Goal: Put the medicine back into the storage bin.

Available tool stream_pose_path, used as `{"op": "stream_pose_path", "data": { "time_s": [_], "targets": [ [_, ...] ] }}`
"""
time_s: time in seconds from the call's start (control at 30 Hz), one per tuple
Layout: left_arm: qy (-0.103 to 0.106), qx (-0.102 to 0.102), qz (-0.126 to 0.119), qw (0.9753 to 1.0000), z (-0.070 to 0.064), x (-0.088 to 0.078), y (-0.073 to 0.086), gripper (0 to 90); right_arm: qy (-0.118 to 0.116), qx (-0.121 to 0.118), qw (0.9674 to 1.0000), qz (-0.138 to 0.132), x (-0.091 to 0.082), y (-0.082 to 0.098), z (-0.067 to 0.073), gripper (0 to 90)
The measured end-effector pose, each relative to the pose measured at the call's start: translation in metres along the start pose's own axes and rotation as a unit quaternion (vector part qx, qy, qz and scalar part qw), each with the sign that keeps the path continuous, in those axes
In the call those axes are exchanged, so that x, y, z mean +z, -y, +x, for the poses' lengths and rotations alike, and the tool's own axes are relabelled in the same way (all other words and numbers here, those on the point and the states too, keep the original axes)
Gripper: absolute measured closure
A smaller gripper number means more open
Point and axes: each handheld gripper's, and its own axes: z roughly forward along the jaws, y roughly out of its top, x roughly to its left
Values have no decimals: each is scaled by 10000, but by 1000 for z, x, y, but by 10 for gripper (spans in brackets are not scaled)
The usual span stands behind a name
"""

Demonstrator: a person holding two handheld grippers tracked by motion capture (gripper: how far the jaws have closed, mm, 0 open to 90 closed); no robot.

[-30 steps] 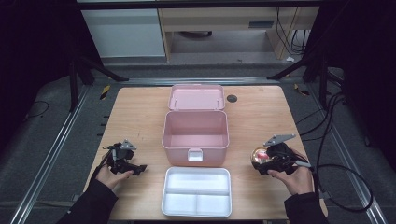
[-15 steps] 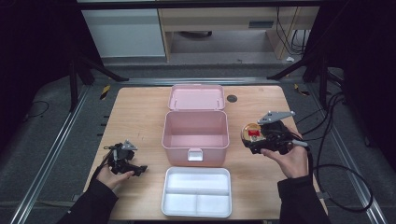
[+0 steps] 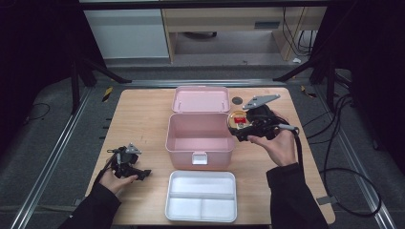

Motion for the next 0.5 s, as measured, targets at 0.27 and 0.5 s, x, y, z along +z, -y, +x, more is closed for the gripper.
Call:
{"op": "stream_pose_path", "data": {
  "time_s": [0.27, 0.5],
  "targets": [
    [13, -10, -15, 10000, 1, 0, 0, 203, -210, -218, 9995, -68, 27, -36, 9, 207],
    [27, -14, -25, 10000, 1, -1, 0, 203, -390, -417, 9984, -34, 56, -60, 19, 207]
  ]
}}
